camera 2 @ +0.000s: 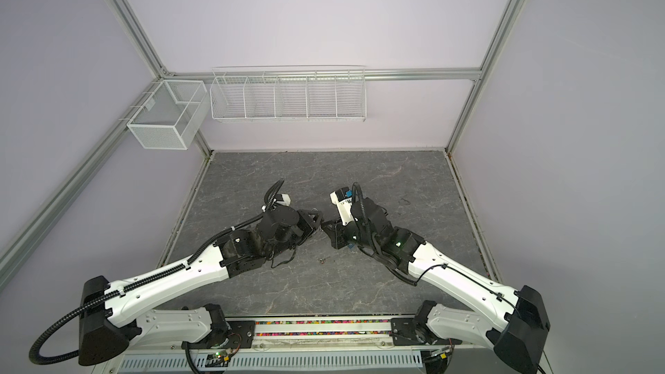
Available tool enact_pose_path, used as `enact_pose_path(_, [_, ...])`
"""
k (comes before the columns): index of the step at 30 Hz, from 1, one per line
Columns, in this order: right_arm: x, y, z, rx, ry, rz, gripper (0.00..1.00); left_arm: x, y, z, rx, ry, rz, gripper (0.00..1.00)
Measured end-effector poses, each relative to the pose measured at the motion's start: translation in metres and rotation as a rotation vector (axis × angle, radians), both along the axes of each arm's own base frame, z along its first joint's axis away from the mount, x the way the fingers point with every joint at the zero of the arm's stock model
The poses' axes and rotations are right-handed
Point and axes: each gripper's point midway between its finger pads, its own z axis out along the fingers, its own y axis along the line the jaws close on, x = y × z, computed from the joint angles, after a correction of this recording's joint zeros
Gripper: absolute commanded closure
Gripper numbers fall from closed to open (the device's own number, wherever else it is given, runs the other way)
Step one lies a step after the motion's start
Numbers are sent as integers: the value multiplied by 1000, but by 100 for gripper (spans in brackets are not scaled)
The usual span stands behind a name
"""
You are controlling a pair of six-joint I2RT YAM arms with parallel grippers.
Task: Unlock with the key
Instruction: 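Push the key into the black padlock keyhole with the right gripper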
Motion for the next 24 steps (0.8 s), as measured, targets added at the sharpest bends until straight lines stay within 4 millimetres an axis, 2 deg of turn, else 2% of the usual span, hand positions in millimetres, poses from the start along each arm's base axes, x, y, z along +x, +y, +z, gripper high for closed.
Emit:
enact_pose_path(6, [2,2,0,7,-1,-1,93,0,1,0,0,-2,4,100])
enact_pose_path(24, [5,6,6,111,95,-62,93,4,1,0,-58,28,21,100])
